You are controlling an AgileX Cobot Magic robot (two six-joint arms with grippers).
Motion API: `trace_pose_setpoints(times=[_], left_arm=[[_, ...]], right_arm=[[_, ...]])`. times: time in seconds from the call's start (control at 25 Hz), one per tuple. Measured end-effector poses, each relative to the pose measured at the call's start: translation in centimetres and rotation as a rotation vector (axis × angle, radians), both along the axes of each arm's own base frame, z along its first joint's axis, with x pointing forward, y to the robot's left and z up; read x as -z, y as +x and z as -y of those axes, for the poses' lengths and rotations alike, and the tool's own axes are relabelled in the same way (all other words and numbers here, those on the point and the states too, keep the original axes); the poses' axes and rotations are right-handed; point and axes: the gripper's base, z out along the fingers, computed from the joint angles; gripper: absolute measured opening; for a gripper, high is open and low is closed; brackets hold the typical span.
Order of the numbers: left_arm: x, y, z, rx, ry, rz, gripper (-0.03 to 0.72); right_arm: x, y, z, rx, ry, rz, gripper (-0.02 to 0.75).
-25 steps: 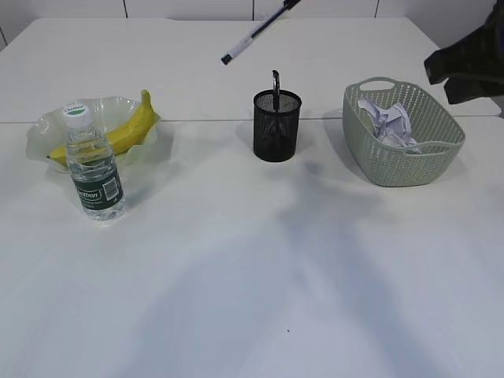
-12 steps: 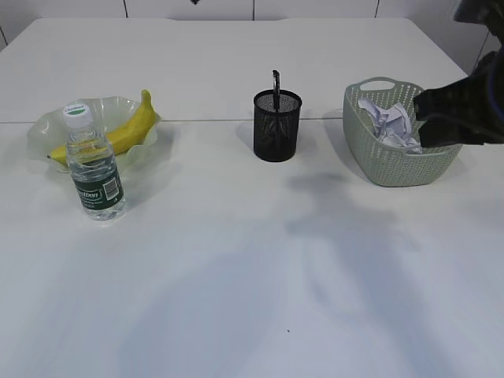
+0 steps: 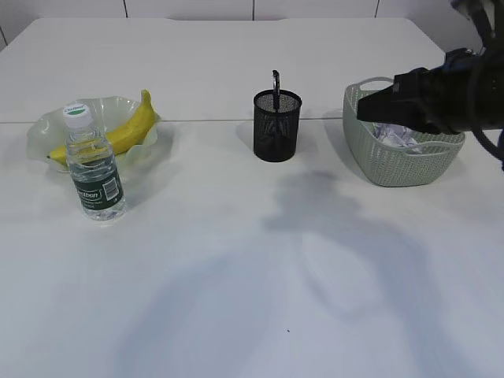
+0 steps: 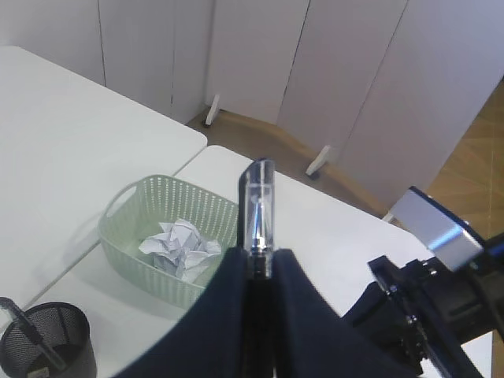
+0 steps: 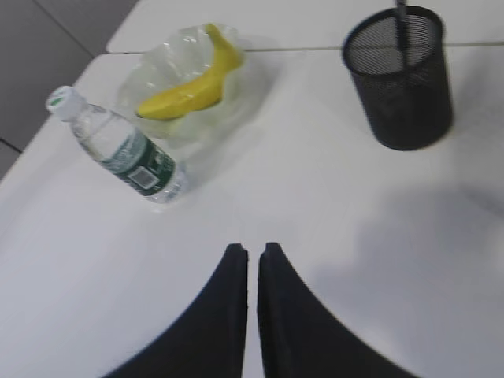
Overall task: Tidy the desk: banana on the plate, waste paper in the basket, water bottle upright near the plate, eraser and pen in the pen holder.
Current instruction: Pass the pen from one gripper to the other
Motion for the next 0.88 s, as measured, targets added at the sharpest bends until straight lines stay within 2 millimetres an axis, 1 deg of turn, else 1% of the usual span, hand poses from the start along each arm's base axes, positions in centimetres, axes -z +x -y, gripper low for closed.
trace_pose_setpoints(times=[0.16,0.36,0.56,0.72,0.88], left_arm=[[-0.1,0.0,0.0,0.004,-0.009,-0.003,0.029],[-0.1,-0.1,0.1,0.005,-0.013,-0.005,0.029],[-0.1,-0.1,0.1,0.006,-0.014,-0.006,0.029],[-0.1,-0.1,0.1,0.006,-0.016,-0.007,0.029],[-0.2,-0.1,0.2,0.012,-0.039,-0.017,0.029]], right_arm=[[0.8,1.1,-1.1,-0.090,0.131,0.058,0.029],[1.9,2.1,-1.6,-0.138,0.196,0.100,0.029],[1.2,1.7,-2.1,-0.233,0.222,0.200,0.029],[0.7,1.2,-2.3,-0.314,0.261,0.244,0.029],[-0.2,1.6,-2.4,-0.342,0.273,0.287,0.029]])
